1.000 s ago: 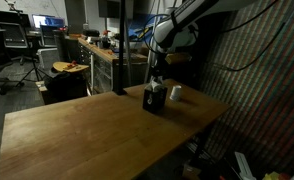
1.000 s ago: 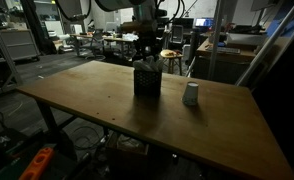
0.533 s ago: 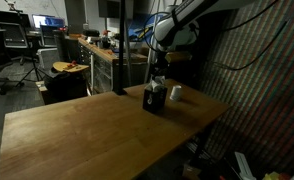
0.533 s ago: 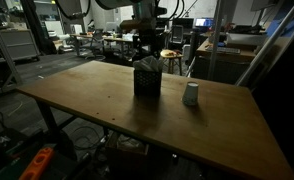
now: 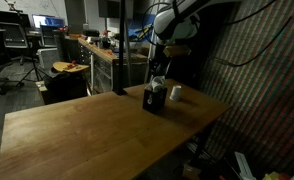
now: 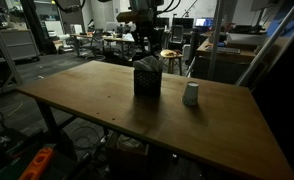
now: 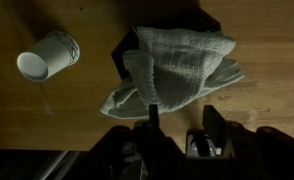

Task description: Put the towel in the box

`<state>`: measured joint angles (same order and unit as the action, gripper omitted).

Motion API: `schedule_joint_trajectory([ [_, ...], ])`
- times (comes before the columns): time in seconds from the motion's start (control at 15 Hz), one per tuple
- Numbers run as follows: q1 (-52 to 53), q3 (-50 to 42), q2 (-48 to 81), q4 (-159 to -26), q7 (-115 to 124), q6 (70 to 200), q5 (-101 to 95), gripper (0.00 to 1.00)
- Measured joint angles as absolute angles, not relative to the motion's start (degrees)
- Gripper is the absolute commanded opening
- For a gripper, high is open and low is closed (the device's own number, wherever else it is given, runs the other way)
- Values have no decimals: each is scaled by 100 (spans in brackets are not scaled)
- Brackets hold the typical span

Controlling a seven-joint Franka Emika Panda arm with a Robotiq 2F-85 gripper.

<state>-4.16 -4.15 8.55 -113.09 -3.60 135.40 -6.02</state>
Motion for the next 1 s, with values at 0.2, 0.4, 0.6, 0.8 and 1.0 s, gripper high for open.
schedule_joint_trajectory([
  [0.2, -338, -378, 788, -11284, -358, 13540, -615, 3],
  [0.4, -299, -362, 775, -11286, -359, 13540, -621, 0],
  [0.6, -300, -361, 784, -11300, -361, 13540, -621, 4],
  [0.8, -306, -364, 834, -11310, -364, 13540, -621, 5],
  [1.0, -313, -366, 934, -11319, -381, 13541, -621, 3],
])
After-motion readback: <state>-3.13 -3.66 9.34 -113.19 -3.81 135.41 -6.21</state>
